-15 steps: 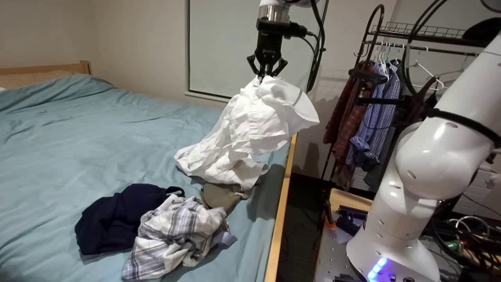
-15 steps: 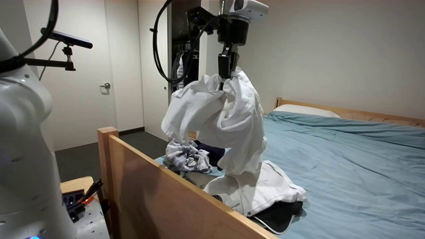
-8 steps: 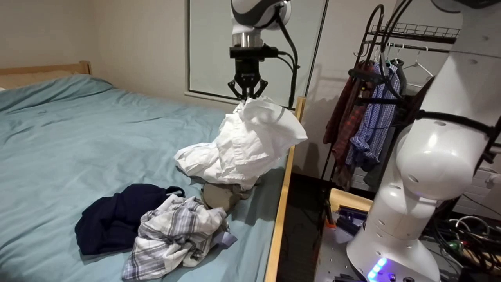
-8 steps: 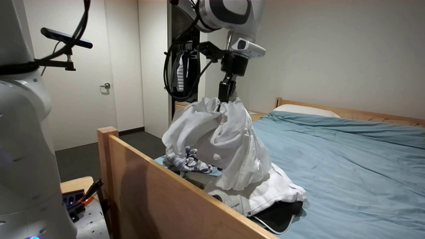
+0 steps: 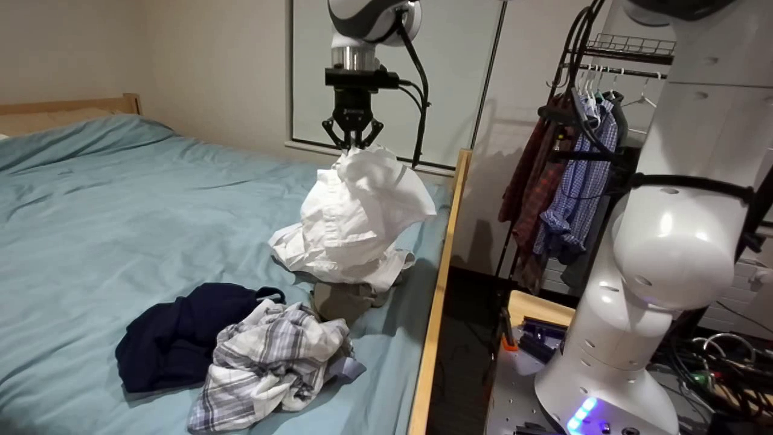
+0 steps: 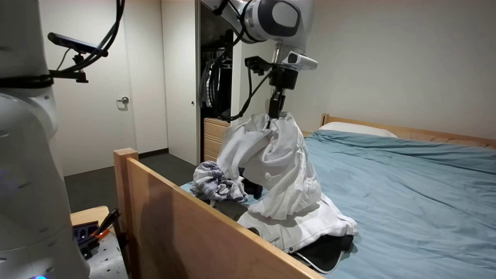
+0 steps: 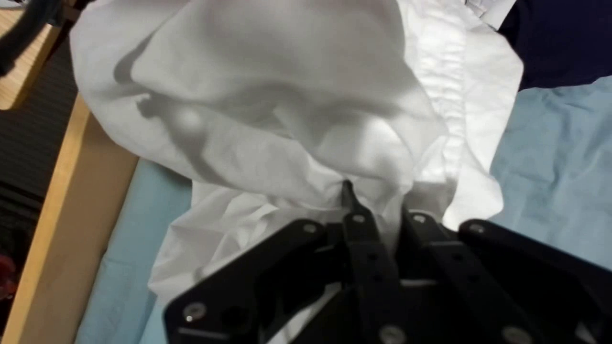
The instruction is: Move the clothes from left to right
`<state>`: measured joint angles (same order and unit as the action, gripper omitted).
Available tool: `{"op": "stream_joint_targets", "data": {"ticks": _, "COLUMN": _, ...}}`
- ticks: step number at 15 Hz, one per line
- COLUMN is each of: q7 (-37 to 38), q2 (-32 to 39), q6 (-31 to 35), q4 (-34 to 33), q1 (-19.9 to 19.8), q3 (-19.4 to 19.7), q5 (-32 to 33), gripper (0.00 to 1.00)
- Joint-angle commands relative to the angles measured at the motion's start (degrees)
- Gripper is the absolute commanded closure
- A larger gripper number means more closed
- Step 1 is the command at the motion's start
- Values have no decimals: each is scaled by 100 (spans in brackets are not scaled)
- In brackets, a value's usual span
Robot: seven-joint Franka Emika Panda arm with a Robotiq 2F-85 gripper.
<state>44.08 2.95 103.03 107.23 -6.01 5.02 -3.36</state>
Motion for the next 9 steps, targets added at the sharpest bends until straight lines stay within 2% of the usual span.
{"op": "stream_joint_targets", "data": {"ticks": 1, "q7": -4, "q2": -3, "q6": -3, "q4": -17, "q1": 56, "q3": 32, "q5": -2, "gripper": 89}}
{"op": "stream_joint_targets", "data": {"ticks": 3, "q7": -5, "q2": -4, "q6": 2, "q4": -17, "q1": 61, "q3": 31, "q5": -2, "gripper": 89}}
{"op": "stream_joint_targets", "data": {"ticks": 4, "q7": 362, "q2": 87, "q6": -50, "q4": -142, "q1": 45, "q3": 52, "q5": -148, "gripper": 92}}
{"op": "stream_joint_targets", "data": {"ticks": 6, "q7": 711, "q2": 259, "q6": -297, "q4": -371, "q1": -89, "q3": 201, "q5": -412, "gripper": 92}}
{"op": "stream_joint_targets", "data": {"ticks": 9, "q7": 819, "q2": 482, "q6": -370, "q4": -440, "q1": -357, "q3": 550, "q5": -655, "gripper": 92}}
